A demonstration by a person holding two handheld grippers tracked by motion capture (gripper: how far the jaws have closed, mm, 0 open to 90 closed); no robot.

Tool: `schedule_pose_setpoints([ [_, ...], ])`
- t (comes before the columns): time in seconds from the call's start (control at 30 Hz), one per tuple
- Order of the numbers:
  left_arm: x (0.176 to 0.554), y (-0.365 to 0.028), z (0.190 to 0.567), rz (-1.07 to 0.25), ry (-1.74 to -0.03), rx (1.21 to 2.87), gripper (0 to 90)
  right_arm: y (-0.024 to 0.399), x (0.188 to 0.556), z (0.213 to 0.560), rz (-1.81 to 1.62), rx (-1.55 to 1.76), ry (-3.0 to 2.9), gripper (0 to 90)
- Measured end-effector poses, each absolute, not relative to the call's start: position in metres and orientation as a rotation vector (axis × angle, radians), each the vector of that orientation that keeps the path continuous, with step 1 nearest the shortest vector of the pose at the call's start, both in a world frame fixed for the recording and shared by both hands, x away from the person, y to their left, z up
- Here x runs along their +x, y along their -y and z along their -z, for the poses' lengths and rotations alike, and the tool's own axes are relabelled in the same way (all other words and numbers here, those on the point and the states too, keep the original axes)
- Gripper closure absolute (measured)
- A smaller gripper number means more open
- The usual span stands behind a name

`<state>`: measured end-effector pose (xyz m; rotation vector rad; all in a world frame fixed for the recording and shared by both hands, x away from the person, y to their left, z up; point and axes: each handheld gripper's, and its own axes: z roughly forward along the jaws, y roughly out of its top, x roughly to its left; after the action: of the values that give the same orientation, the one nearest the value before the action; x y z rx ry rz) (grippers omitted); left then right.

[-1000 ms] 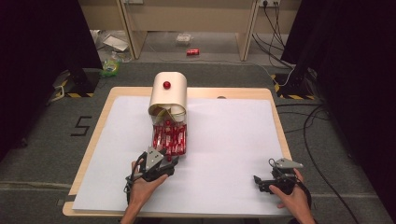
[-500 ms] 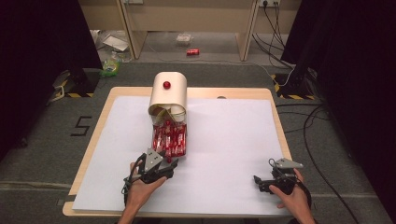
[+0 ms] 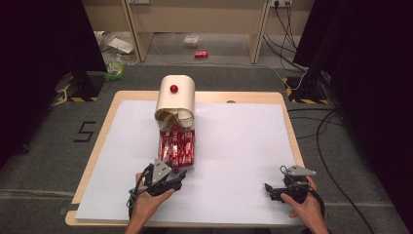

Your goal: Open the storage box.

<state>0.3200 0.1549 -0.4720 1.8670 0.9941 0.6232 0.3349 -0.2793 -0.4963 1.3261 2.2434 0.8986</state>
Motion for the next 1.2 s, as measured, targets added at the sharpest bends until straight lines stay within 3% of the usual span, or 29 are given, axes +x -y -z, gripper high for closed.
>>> schedule_pose_setpoints([
  [0.4, 0.324, -0.16, 0.47, -0.537, -1.028, 1.805, 36.3, 0.279, 0.335, 0.496, -0.898, 1.326, -2.243, 0.6],
  [1.2, 0.343, -0.161, 0.455, -0.578, -1.046, 1.749, 26.9, 0.279, 0.335, 0.496, -0.898, 1.325, -2.243, 0.6],
])
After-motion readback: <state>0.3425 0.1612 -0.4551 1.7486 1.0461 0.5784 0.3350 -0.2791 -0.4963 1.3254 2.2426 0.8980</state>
